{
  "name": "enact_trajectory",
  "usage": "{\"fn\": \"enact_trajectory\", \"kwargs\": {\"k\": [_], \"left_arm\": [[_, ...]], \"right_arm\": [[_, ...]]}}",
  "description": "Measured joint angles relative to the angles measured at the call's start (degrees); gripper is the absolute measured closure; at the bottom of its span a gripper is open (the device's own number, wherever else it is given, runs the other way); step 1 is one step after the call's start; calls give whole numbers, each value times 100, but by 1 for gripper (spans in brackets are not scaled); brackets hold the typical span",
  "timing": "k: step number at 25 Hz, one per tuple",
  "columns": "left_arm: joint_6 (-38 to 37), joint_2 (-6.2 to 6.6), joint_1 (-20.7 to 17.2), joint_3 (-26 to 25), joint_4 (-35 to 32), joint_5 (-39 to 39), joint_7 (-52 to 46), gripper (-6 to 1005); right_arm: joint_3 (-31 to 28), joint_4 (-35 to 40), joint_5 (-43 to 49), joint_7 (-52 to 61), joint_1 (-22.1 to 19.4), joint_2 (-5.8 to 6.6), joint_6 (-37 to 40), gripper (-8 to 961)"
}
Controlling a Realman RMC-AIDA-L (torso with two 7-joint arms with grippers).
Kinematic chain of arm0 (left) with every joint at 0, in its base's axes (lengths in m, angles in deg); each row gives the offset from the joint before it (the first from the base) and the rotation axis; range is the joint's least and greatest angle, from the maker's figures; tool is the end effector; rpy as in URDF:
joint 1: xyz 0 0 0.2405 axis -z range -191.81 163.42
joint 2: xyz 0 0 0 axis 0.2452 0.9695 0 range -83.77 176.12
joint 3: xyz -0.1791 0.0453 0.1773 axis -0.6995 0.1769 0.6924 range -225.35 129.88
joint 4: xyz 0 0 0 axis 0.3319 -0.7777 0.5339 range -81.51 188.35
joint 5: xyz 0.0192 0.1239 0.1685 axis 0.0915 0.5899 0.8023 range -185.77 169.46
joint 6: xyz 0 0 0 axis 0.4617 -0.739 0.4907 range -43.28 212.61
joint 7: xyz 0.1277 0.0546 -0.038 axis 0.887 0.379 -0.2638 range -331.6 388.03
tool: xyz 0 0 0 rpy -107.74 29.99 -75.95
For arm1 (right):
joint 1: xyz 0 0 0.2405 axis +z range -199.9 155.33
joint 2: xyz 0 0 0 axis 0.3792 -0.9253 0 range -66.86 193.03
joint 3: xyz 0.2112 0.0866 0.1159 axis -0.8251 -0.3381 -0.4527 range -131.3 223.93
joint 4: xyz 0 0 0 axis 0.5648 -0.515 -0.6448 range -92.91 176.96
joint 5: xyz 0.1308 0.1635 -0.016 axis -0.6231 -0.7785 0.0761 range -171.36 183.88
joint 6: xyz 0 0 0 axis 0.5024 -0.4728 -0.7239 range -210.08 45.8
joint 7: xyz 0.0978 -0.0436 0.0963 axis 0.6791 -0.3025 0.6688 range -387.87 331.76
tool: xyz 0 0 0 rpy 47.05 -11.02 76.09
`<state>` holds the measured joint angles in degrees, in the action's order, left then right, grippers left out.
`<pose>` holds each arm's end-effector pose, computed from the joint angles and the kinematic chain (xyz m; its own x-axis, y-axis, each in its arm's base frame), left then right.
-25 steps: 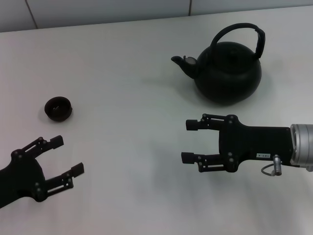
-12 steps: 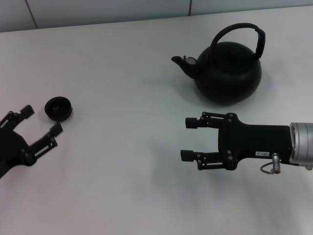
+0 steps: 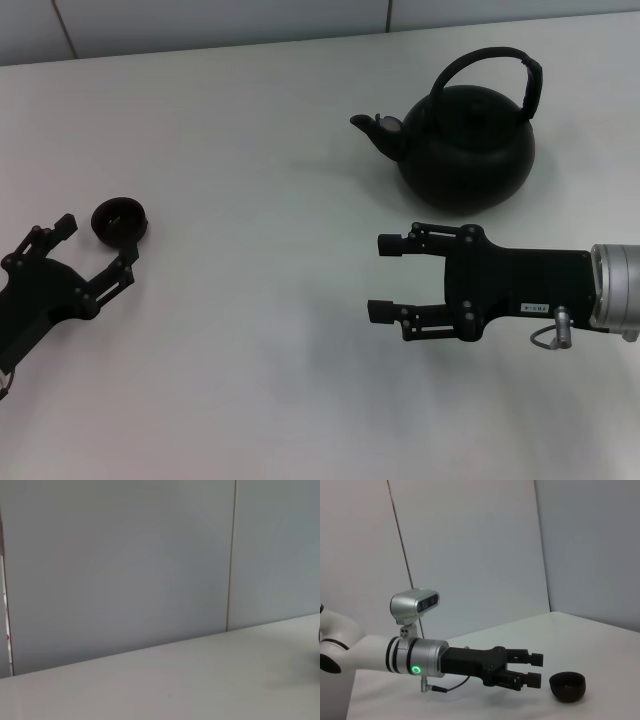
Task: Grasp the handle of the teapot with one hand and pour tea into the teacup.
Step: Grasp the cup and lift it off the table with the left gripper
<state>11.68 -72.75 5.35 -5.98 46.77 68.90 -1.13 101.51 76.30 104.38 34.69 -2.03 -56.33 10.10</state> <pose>-0.3476 0.2719 -0.0419 0.7598 0.1472 0.6332 0.5926 -0.5573 -0.5816 0.2724 0.2733 -0.0268 0.7874 -0.1880 -0.5871 -0.3181 -0.9397 -0.1257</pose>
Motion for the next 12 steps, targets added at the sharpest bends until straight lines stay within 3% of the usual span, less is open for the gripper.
{"fn": "enact_trajectory", "kwargs": {"k": [12], "left_arm": [[734, -16, 345, -42, 144, -121, 133, 136]], "right_arm": [[0, 0, -4, 0, 14, 6, -57, 161]]}}
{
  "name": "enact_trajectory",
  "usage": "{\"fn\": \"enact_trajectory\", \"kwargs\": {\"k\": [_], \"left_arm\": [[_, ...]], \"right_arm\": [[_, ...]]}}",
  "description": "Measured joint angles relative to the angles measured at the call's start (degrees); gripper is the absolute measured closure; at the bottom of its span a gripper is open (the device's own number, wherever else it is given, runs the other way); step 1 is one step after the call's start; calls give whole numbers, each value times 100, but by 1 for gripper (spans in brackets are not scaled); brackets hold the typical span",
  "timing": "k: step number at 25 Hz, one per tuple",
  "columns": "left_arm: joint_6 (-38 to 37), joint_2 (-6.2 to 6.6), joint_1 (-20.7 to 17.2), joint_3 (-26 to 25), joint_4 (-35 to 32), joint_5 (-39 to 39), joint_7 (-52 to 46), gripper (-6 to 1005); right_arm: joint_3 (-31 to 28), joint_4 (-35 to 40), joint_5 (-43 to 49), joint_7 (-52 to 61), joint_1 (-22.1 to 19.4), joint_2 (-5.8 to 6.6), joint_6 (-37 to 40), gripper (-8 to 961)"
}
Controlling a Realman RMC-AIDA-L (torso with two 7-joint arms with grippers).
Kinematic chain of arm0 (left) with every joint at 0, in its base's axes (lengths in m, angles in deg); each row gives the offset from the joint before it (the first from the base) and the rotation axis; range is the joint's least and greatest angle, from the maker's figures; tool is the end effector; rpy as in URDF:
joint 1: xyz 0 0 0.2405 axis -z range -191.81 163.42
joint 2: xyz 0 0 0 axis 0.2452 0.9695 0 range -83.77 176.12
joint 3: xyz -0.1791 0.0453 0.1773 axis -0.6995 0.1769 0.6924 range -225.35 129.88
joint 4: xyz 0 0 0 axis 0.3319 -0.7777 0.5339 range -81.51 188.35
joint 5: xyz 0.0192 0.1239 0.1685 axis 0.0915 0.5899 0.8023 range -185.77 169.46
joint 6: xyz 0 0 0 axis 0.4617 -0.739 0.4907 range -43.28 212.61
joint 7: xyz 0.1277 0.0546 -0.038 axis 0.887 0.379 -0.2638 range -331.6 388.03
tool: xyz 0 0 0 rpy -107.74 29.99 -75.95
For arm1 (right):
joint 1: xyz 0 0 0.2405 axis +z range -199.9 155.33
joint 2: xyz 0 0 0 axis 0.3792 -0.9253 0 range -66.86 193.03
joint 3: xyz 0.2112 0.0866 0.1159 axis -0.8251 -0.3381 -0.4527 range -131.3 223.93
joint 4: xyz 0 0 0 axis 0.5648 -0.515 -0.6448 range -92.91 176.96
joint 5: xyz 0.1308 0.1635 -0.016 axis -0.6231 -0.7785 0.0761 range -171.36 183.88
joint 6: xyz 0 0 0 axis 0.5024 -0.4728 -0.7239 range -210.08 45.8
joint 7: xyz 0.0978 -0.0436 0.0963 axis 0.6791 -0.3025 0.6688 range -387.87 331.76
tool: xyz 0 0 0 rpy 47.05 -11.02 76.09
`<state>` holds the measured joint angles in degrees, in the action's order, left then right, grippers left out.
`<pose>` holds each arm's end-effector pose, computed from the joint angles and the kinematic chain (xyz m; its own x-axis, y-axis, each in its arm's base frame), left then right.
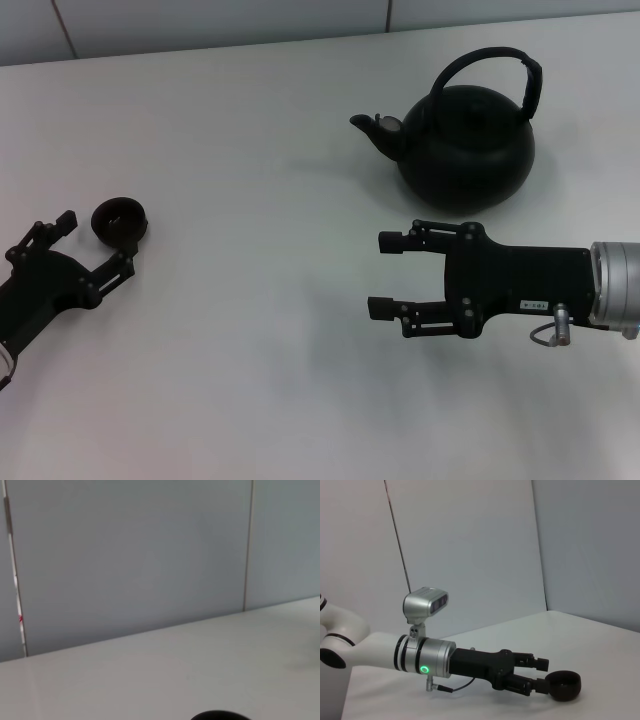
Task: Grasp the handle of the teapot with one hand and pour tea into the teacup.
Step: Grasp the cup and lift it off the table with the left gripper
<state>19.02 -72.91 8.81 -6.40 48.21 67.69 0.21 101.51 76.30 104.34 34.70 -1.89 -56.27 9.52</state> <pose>-0.3489 0.2924 -0.0494 0.7879 0.1963 0.5836 0.5870 -0.5257 -0.6157 0.2729 0.2752 -0.0266 0.7905 -0.1871 -0.5832 -0.3207 -0.9377 -0.1337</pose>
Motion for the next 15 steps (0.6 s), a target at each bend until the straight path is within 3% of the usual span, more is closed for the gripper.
{"fn": "enact_trajectory", "kwargs": {"k": [15], "left_arm": [[369, 0, 240, 27, 3, 2, 11, 135]], "right_arm": [[0, 0, -142, 0, 49, 0, 0, 162]]}}
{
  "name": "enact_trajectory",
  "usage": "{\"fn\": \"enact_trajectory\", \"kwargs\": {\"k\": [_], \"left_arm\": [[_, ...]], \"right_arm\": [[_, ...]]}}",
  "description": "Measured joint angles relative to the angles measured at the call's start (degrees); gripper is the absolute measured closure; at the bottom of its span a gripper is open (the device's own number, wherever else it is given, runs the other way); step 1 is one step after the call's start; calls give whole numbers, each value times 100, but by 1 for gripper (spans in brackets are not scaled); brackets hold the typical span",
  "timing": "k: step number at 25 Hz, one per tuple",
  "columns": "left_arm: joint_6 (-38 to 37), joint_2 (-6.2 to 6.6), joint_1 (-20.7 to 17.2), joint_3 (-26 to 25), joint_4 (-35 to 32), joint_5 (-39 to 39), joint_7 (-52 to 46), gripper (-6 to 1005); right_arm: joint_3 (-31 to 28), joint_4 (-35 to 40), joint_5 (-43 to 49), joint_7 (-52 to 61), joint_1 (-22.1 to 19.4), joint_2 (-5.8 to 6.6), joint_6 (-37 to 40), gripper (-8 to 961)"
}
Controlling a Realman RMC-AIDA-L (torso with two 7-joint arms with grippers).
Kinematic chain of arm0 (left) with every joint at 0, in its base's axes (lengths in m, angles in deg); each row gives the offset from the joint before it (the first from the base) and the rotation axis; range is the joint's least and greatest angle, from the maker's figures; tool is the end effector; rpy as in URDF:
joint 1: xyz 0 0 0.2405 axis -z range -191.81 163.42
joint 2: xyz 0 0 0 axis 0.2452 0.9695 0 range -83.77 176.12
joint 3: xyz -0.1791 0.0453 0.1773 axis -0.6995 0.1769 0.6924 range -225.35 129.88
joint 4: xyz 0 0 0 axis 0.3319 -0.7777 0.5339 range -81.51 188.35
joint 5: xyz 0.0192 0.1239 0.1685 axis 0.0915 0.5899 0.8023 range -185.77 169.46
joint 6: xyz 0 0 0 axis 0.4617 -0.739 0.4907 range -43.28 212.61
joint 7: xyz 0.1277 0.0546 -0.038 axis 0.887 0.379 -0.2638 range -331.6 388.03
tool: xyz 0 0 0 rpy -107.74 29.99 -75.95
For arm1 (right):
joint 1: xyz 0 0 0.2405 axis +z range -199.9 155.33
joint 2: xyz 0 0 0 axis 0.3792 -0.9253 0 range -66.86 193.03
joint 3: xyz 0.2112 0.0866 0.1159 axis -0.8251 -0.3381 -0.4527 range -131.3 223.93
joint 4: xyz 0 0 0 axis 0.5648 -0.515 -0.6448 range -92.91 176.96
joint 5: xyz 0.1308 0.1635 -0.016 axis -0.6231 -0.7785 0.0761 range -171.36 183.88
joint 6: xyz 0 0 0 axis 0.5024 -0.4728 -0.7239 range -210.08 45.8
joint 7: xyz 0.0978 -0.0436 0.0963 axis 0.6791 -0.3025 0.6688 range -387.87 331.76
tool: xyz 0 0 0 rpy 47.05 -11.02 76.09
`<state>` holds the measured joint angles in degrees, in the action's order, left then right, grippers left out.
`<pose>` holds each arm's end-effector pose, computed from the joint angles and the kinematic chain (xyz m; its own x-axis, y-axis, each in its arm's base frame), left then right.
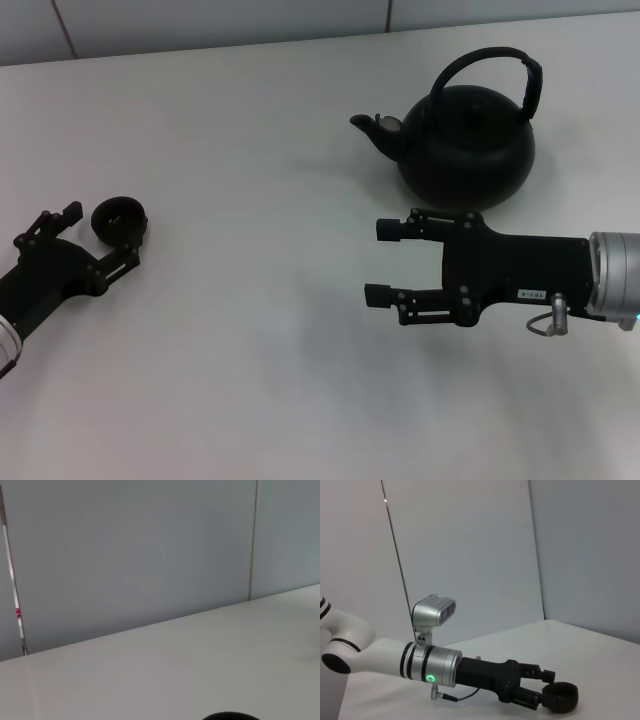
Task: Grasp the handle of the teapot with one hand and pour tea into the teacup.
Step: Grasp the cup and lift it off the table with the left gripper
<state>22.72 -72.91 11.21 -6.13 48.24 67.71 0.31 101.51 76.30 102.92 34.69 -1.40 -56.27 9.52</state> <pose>-0.3453 0.3071 -0.0520 0.8086 0.2097 0.5497 0.5666 -0.5292 -0.6315 0.2686 0.2796 -0.0245 0.7806 -0.1730 -0.6006 -0.3179 -0.9372 -0.1432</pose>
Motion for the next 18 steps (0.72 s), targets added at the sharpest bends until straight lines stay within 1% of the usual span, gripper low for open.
{"fn": "enact_trajectory", "kwargs": {"k": [12, 18], "left_arm": [[60, 0, 39, 15, -7, 34, 4, 135], [78, 0, 53, 23, -10, 50, 5, 156]], "right_arm": [[0, 0, -18, 0, 35, -8, -7, 161], [0, 0, -18, 0, 48, -17, -11, 162]]}}
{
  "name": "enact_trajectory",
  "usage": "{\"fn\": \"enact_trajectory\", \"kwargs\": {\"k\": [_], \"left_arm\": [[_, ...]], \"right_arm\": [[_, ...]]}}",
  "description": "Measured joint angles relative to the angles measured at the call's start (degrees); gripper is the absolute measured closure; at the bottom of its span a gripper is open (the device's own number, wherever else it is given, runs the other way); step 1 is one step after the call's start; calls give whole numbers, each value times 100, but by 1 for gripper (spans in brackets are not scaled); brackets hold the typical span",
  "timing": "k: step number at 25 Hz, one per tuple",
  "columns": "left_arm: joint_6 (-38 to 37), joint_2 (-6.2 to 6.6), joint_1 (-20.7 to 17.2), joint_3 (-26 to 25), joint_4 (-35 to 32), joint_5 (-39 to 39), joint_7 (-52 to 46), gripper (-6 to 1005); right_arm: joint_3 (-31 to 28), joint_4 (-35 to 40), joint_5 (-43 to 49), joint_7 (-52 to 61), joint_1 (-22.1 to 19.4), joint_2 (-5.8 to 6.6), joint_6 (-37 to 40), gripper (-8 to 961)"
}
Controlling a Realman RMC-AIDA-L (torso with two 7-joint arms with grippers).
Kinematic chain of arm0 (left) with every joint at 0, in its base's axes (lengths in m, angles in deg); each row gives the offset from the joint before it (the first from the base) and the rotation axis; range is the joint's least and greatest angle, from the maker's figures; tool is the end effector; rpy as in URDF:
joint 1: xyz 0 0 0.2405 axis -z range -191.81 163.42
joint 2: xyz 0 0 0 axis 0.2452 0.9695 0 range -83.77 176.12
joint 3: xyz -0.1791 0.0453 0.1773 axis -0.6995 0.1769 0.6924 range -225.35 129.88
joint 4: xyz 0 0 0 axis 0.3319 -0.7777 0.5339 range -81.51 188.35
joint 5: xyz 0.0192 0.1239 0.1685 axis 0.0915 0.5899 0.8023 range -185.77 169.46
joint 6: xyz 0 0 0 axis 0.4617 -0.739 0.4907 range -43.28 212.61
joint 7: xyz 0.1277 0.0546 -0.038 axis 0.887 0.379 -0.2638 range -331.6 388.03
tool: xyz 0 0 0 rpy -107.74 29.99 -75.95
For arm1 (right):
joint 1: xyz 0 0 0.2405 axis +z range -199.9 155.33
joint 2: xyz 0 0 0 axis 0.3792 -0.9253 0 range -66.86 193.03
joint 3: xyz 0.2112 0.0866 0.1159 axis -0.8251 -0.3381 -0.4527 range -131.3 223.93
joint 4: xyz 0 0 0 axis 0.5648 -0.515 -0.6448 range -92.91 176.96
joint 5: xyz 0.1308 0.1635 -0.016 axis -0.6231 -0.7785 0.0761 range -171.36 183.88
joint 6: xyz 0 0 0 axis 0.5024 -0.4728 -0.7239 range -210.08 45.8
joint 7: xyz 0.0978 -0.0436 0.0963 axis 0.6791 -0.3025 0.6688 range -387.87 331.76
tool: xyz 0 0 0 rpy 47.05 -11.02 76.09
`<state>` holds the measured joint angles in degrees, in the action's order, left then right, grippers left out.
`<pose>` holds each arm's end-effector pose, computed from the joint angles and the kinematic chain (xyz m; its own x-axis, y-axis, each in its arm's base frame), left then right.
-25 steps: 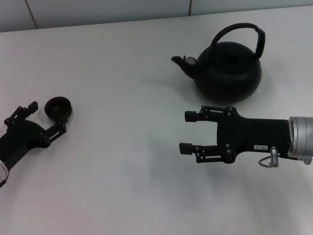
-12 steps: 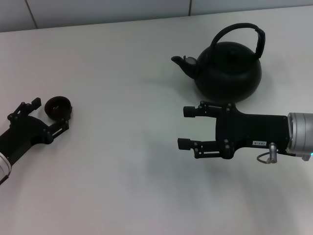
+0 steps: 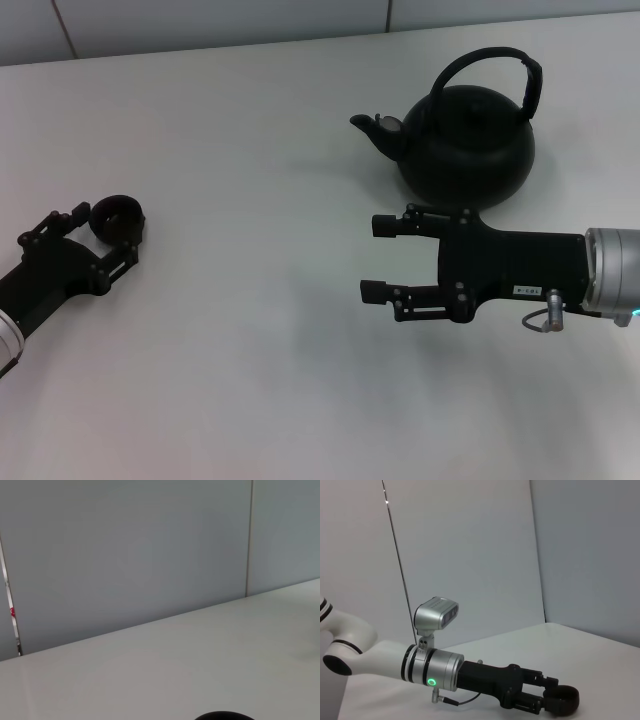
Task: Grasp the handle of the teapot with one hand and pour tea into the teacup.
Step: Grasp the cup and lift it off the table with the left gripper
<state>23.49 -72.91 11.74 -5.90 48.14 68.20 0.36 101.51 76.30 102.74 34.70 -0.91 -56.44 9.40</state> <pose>-0.3440 0.3099 -0.0534 0.8177 0.2109 0.5357 0.5545 -0.5387 -0.6343 0.2654 0.2821 -0.0253 0.7794 -0.1665 -0.6040 -0.3122 -0.9391 -0.1439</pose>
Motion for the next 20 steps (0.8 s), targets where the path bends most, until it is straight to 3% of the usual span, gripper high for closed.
{"fn": "enact_trajectory", "kwargs": {"k": [2, 7, 13, 20], "left_arm": [[0, 2, 0, 0, -5, 1, 0, 163], [-2, 10, -11, 0, -8, 2, 56, 341], [-57, 9, -31, 1, 7, 27, 80, 346], [-718, 22, -153, 230, -11, 194, 26, 346]], "right_arm": [[1, 0, -15, 0, 0, 0, -18, 162], [48, -15, -123, 0, -1, 0, -91, 162], [52, -18, -128, 0, 12, 0, -128, 161], [4, -18, -131, 0, -16, 0, -155, 162]]}}
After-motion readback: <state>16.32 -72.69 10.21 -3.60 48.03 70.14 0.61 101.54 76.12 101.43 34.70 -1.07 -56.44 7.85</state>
